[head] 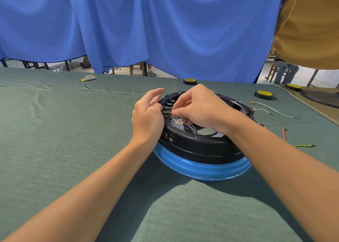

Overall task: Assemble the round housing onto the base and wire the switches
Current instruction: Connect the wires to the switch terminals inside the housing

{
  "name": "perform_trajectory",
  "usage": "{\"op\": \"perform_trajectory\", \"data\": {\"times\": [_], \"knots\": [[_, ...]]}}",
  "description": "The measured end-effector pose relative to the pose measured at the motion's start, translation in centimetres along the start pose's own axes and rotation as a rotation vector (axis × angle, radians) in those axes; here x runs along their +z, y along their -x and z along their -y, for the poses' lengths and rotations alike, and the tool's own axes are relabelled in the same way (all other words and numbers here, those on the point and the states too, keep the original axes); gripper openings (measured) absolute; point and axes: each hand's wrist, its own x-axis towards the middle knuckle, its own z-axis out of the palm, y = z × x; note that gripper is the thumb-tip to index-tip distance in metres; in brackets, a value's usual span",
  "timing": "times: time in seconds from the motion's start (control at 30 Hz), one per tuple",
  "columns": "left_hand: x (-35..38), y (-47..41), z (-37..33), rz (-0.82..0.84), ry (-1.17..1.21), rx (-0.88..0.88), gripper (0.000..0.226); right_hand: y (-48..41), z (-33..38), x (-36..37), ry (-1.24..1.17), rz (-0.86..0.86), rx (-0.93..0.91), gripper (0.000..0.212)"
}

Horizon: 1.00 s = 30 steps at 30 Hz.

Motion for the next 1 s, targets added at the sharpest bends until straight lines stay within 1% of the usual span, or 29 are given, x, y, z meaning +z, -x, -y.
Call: {"op": "perform_trajectory", "data": {"times": [0.2,0.37,0.6,0.77,0.93,1.0], "knots": [[0.17,0.19,-0.11,-0.028,-0.029,0.005,0.041,0.10,-0.09,-0.07,-0.013,-0.018,-0.013,0.011],[0.27,0.23,-0.14,-0.032,-0.033,0.017,0.052,0.22,0.21,0.04,0.021,0.002,-0.051,0.014],[0.35,0.24,-0.13,-0.039,-0.045,0.016,0.050,0.37,0.29,0.10,0.066,-0.005,-0.092,0.016],[0.31,-0.05,0.13,-0.055,-0.074,0.015,0.038,0.01,0.43,0.28,0.121,-0.023,-0.119,0.008],[0.31,0.02,0.08,-0.049,-0.086,0.017,0.039,-0.25,0.71,0.51,0.158,-0.033,-0.152,0.010],[0.25,0.11,-0.06,-0.041,-0.095,0.026,0.043,-0.36,0.77,0.69,0.181,-0.034,-0.159,0.010]]}}
